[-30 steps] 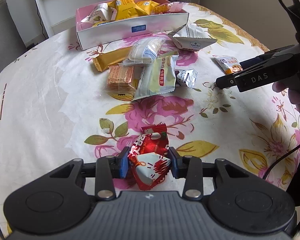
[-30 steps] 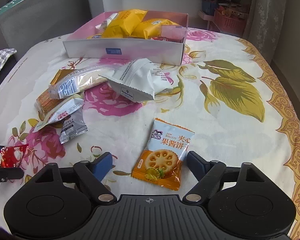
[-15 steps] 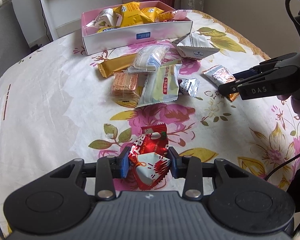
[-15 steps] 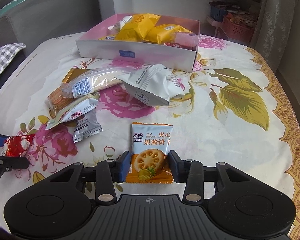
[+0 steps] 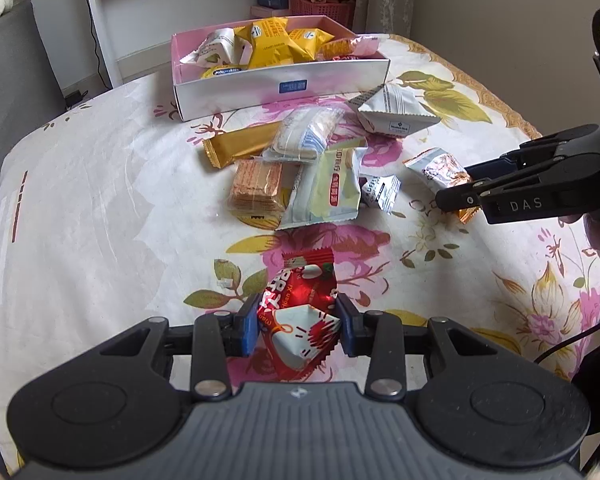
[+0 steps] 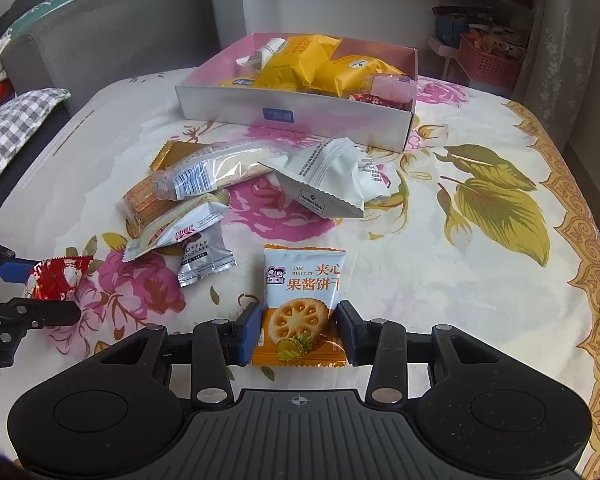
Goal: Organize snacks
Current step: 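Grasp the red candy wrapper with left tool while right tool grasps orange jam biscuit packet, then carry both snacks into the pink box and open both tools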
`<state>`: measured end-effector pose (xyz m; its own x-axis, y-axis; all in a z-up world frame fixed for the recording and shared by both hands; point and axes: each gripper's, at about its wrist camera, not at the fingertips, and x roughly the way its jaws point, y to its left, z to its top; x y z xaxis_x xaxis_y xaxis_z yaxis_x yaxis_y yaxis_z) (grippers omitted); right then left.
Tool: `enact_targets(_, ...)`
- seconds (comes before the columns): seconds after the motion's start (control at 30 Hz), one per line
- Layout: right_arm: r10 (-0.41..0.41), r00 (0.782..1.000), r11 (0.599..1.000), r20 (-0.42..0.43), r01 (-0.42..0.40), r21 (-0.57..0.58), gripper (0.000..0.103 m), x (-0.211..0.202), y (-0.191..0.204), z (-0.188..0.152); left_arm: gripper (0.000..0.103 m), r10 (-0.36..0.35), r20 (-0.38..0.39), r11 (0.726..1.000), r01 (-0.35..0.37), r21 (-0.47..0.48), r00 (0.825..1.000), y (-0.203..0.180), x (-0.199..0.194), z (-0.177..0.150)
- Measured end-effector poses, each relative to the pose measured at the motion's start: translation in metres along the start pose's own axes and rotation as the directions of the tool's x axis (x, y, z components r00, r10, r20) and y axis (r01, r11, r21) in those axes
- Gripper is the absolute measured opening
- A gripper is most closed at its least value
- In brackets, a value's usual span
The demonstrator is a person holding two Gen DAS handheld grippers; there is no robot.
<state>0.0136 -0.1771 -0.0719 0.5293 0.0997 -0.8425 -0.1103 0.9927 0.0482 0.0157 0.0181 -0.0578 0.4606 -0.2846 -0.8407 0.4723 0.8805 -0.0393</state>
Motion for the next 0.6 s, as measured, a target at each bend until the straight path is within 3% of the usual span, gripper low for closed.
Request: enact_targets(0.6,0.06,0.994,0.996,0.095,-0.066,0.067,0.04,-0.035,-0.005,0.022,0.035,0.006,0.111,0.998,0.002,-0.068,0.994,0.015,-0.024,0.021)
